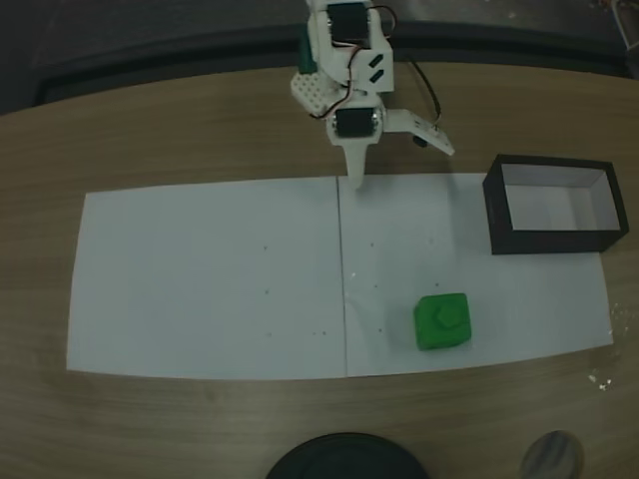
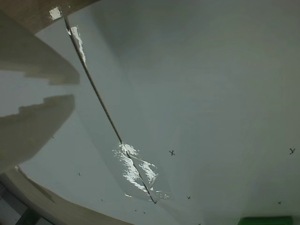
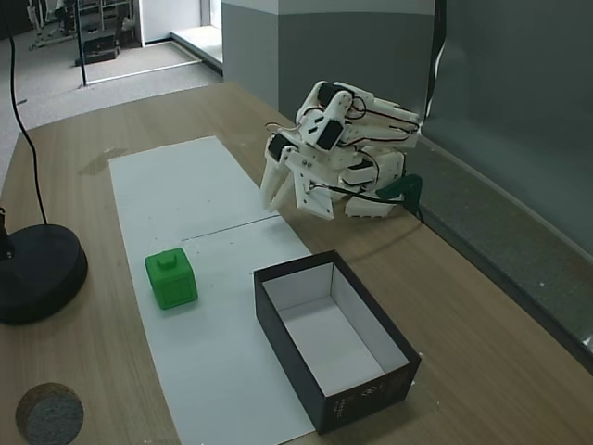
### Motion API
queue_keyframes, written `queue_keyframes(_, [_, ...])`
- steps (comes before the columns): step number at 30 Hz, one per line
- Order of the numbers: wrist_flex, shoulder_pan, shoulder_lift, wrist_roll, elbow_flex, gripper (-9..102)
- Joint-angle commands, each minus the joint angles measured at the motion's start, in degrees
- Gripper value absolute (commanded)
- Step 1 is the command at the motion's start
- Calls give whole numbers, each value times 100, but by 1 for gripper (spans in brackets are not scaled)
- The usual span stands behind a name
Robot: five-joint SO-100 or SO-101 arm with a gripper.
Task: Grab a green square and put it in the box.
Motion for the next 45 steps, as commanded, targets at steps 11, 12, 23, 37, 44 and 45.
queue_keyframes(11, [88,-26,123,-9,-316,0])
queue_keyframes(12, [88,-26,123,-9,-316,0])
queue_keyframes(23, [-35,-62,132,35,-299,0])
queue_keyframes(37, [-3006,229,79,-185,-615,0])
queue_keyframes(44, [-3199,-457,-413,-984,-1819,18])
queue_keyframes(45, [-3199,-510,-686,-984,-1995,20])
